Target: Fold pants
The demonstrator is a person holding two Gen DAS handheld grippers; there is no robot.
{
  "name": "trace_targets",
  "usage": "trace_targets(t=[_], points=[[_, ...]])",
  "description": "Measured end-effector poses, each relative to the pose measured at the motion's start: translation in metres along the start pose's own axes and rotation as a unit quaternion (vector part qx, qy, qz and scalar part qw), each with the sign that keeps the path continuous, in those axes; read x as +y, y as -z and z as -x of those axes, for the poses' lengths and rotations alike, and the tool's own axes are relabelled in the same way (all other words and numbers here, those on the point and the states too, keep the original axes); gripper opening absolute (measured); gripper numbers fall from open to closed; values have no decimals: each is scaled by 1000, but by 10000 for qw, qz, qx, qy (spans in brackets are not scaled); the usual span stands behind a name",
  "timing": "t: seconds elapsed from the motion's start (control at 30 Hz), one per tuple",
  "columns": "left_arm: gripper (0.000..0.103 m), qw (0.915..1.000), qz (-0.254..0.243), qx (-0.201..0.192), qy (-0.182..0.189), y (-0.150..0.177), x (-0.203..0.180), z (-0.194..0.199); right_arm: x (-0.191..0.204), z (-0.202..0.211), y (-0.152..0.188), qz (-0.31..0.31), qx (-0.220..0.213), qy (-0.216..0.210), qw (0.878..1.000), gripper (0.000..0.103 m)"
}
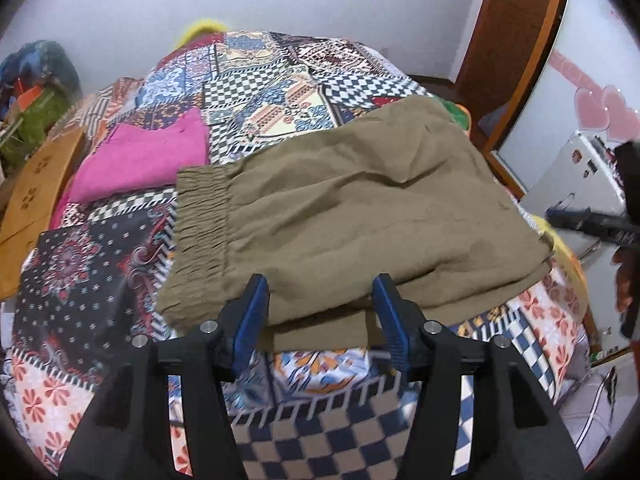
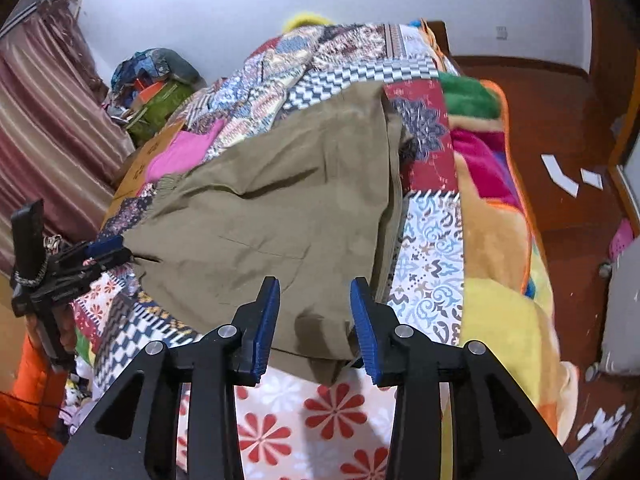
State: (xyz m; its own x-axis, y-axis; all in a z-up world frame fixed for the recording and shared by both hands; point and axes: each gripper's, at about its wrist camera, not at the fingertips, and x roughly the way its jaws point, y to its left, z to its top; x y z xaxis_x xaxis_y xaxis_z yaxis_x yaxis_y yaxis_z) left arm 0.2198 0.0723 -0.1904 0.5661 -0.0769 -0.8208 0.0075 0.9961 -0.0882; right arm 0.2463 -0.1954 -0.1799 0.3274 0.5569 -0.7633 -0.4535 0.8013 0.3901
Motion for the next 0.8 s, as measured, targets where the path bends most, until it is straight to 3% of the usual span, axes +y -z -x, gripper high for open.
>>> trace_targets(t=[0.1, 0.23, 0.27, 0.33, 0.57, 0.67, 0.8], points=[[59, 9999, -32, 48, 110, -2, -2, -7, 0, -25, 10, -51, 265, 19, 9996, 34], [58, 9993, -87, 251, 256, 5, -2, -19, -1, -31, 16, -78, 194, -33, 9998, 32], [59, 9990, -64, 320, 292, 7, -1, -23, -2, -31, 15, -86, 193, -41, 9998, 28], [59, 9979, 67, 492, 415, 12, 3, -33, -4, -31, 16, -108, 290, -155, 9994, 8], [58, 9970, 58, 579, 512, 18, 5, -33, 1, -24, 17, 197, 546, -42, 9983, 7], [58, 9964, 84, 566, 624, 10, 8, -19, -2, -8, 2, 145, 282, -101, 9994, 14], [58, 9953, 425, 183, 848, -14, 22, 3, -12, -1, -18, 30, -160, 66, 9998, 29]])
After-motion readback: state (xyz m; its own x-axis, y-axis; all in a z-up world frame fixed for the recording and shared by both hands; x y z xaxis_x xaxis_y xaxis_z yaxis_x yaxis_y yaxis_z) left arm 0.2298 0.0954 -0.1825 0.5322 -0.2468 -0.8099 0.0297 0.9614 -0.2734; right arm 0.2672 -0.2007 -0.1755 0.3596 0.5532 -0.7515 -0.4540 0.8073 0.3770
